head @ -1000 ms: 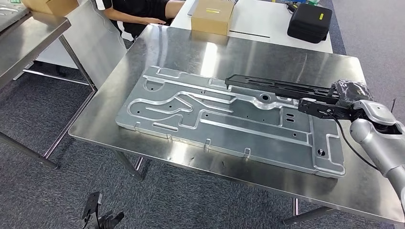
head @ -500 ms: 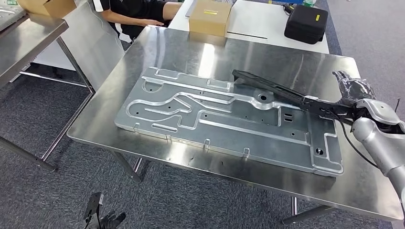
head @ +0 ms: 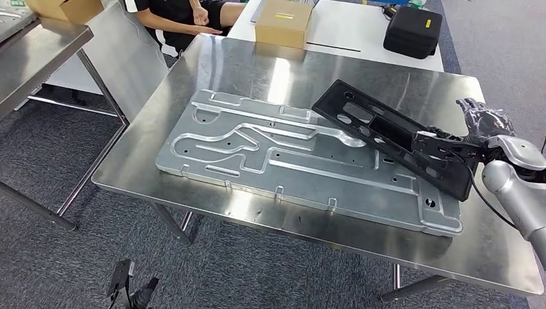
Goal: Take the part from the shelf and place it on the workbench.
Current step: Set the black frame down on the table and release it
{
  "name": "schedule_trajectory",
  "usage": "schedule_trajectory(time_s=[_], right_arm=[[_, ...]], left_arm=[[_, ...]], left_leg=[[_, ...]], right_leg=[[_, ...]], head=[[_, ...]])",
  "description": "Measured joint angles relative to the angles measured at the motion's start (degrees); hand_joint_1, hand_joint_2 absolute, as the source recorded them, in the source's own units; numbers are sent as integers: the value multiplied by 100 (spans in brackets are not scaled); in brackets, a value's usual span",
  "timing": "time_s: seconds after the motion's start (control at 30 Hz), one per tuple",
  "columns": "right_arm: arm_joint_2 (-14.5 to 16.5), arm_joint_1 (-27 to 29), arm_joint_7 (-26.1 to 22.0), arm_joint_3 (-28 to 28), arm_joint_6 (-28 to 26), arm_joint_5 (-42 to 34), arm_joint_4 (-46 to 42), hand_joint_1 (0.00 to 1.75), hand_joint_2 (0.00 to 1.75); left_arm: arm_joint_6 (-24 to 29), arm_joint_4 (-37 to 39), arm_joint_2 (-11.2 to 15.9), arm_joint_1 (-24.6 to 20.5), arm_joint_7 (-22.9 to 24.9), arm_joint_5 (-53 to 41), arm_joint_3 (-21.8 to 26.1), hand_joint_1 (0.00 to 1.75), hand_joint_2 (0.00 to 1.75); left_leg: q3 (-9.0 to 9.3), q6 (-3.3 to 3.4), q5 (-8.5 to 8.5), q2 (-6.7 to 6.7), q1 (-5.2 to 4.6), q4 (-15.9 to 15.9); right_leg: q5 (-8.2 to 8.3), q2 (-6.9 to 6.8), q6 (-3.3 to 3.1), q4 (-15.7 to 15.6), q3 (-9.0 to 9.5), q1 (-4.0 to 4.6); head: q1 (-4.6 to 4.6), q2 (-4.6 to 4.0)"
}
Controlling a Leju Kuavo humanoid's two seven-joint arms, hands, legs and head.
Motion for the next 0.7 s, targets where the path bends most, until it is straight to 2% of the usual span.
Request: schedule_trajectory(time_s=[0.07, 0.1, 0.17, 0.2, 0.23, 0.27, 0.3, 0.37, 0.4, 0.43, 0.53, 0.57, 0.6, 0.63, 0.7], right_arm=[[-13, -8, -1, -7, 26, 19, -13, 0, 0], [-14, -14, -1, -11, 36, 25, -20, 0, 0], [-13, -21, -2, -20, 51, 29, -31, 0, 0], [-13, -20, -2, -22, 54, 29, -34, 0, 0], [-12, -17, -2, -23, 56, 30, -34, 0, 0], [-11, -16, -2, -25, 56, 30, -34, 0, 0], [-11, -15, -2, -28, 56, 30, -34, 0, 0], [-13, -17, -2, -39, 56, 30, -36, 0, 0], [-16, -18, -2, -46, 56, 30, -37, 0, 0], [-19, -20, -2, -51, 55, 30, -40, 0, 0], [-28, -12, -2, -57, 56, 30, -47, 0, 0], [-36, -10, -2, -57, 58, 32, -47, 0, 0], [-44, -12, -2, -58, 60, 35, -47, 0, 0], [-51, -15, -2, -59, 66, 42, -47, 0, 0], [-57, -19, -3, -61, 99, 69, -48, 0, 0]], left_arm=[[-22, 0, 0, 3, 2, 12, 1, 0, 0], [-34, 0, 0, 1, 2, 18, 1, 0, 0], [-48, 0, 0, 0, 2, 23, 2, 0, 0], [-51, 0, 0, 1, 2, 25, 2, 0, 0], [-51, 0, 0, 4, 2, 26, 3, 0, 0], [-51, 0, 0, 4, 3, 27, 3, 0, 0], [-51, 0, 1, 3, 3, 28, 3, 0, 0], [-51, 0, 2, -4, 2, 28, 3, 0, 0], [-51, 0, 2, -8, 2, 28, 3, 0, 0], [-51, 0, 1, -8, 2, 27, 3, 0, 0], [-51, 0, -1, 0, 2, 27, 3, 0, 0], [-52, 0, -1, -4, 2, 27, 3, 0, 0], [-52, 0, -2, -8, 1, 27, 4, 0, 0], [-53, 0, -2, -11, 0, 27, 4, 0, 0], [-56, 0, -2, -9, -1, 27, 5, 0, 0]], left_leg=[[-52, -55, -123, -2, 1, 128], [-137, -80, -285, -4, 2, 347], [-431, -112, -725, -1, 19, 1095], [-572, -122, -886, -1, 27, 1459], [-643, -129, -953, -1, 33, 1673], [-607, -133, -909, 0, 38, 1666], [-459, -131, -775, 0, 42, 1435], [10, -116, -466, -3, 43, 622], [172, -101, -373, -6, 43, 308], [252, -79, -331, -8, 36, 130], [210, 21, -241, 2, 16, 70], [187, 60, -192, 11, 19, 49], [153, 98, -139, 20, 28, 28], [110, 127, -93, 29, 32, 15], [1, 157, -15, 35, 14, 16]], right_leg=[[48, -9, -70, -54, 8, -28], [75, -15, -109, -81, 7, -43], [110, -18, -152, -89, -23, -45], [122, -18, -154, -81, -45, -42], [134, -17, -153, -71, -68, -39], [143, -15, -147, -56, -90, -39], [150, -12, -140, -35, -111, -41], [155, -7, -116, 26, -159, -35], [161, -4, -95, 56, -187, -29], [175, -1, -63, 75, -215, -21], [235, 12, 53, 75, -263, -35], [168, 15, 83, 126, -293, -47], [15, 18, 110, 277, -353, -54], [-214, 18, 132, 538, -446, -63], [-702, 14, 164, 1271, -673, -73]], head=[[-3, 0], [-4, 0], [-8, 0], [-7, 0], [-7, 0], [-7, 0], [-7, 0], [-7, 0], [-4, 0], [-3, 0], [-1, 0], [2, 0], [4, 0], [7, 0], [9, 0]])
